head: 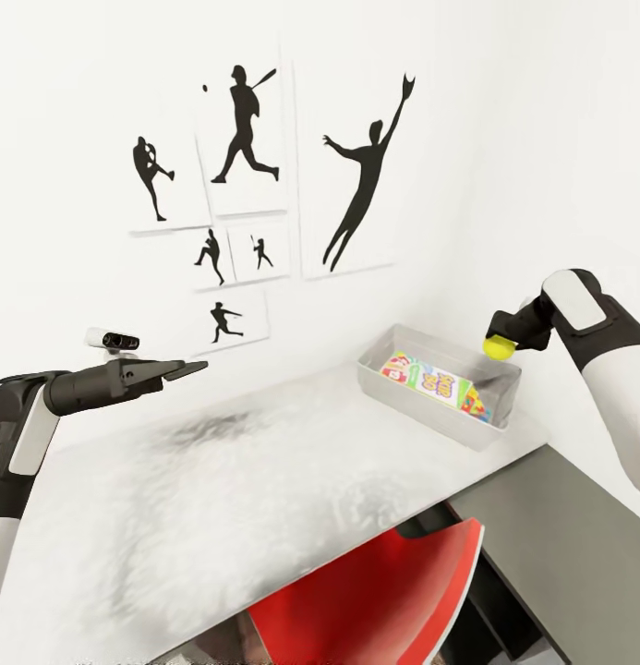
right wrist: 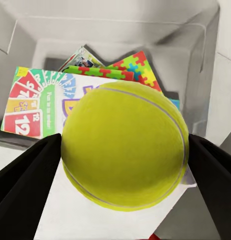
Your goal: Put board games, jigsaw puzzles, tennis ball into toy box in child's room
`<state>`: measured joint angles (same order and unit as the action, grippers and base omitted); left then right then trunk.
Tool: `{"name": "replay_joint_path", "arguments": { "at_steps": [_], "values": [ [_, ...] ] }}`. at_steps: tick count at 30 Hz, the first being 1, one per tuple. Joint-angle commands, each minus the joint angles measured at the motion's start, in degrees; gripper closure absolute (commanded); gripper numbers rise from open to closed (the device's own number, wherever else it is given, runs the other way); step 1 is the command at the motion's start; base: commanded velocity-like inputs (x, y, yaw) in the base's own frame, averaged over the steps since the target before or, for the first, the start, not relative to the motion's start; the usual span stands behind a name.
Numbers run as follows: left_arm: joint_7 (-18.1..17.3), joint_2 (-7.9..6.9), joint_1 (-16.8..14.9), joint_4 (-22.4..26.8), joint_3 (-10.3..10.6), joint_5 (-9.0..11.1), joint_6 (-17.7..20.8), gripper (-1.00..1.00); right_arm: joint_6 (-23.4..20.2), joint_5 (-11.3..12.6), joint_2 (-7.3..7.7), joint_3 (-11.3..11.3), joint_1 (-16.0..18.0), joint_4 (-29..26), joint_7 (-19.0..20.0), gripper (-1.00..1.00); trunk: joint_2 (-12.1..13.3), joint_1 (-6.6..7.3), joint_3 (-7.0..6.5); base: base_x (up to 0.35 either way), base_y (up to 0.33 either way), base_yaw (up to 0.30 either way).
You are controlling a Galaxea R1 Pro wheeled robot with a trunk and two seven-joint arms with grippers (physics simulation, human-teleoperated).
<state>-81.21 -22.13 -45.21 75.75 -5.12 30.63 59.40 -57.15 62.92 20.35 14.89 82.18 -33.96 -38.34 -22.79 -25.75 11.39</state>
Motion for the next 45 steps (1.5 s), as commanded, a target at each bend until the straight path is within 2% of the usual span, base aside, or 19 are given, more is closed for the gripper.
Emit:
{"name": "replay_joint_path", "arguments": {
  "at_steps": [1, 7, 30, 32, 36, 45],
  "values": [
    [-0.09, -0.02, -0.06, 0.01, 0.02, 0.13, 0.60, -1.00, 1.01, 0.63, 0.10, 0.47, 0.05, -0.04, -0.47, 1.00, -0.13, -0.03, 0.22, 0.000, 0.000, 0.064],
    [-0.09, 0.06, -0.06, 0.01, 0.02, 0.13, 0.60, -1.00, 3.03, 0.63, 0.21, 0.57, 0.01, 2.34, -0.34, 1.00, -0.13, -0.03, 0.77, 0.000, 0.000, 0.027],
    [-0.09, 0.09, -0.06, 0.01, 0.02, 0.13, 0.60, -1.00, 2.99, 0.60, 0.46, 0.39, 0.05, 2.80, 0.02, 1.00, -0.13, -0.03, 2.90, 0.000, 0.000, 0.001],
    [-0.09, 0.08, -0.06, 0.01, 0.02, 0.13, 0.60, -1.00, 2.99, 0.61, 0.58, 0.36, 0.09, 2.78, 0.02, 1.00, -0.13, -0.03, 3.08, 0.000, 0.000, 0.000],
    [-0.09, 0.07, -0.06, 0.01, 0.02, 0.13, 0.60, -1.00, 3.01, 0.62, 1.75, 0.21, 0.21, 2.48, -0.03, 1.00, -0.13, -0.03, 3.45, 0.000, 0.000, 0.000],
    [-0.09, 0.07, -0.06, 0.01, 0.02, 0.13, 0.60, -1.00, 3.01, 0.63, 2.07, 0.23, 0.22, 2.41, -0.11, 1.00, -0.13, -0.03, 4.29, 0.000, 0.000, 0.000]
  ]
}}
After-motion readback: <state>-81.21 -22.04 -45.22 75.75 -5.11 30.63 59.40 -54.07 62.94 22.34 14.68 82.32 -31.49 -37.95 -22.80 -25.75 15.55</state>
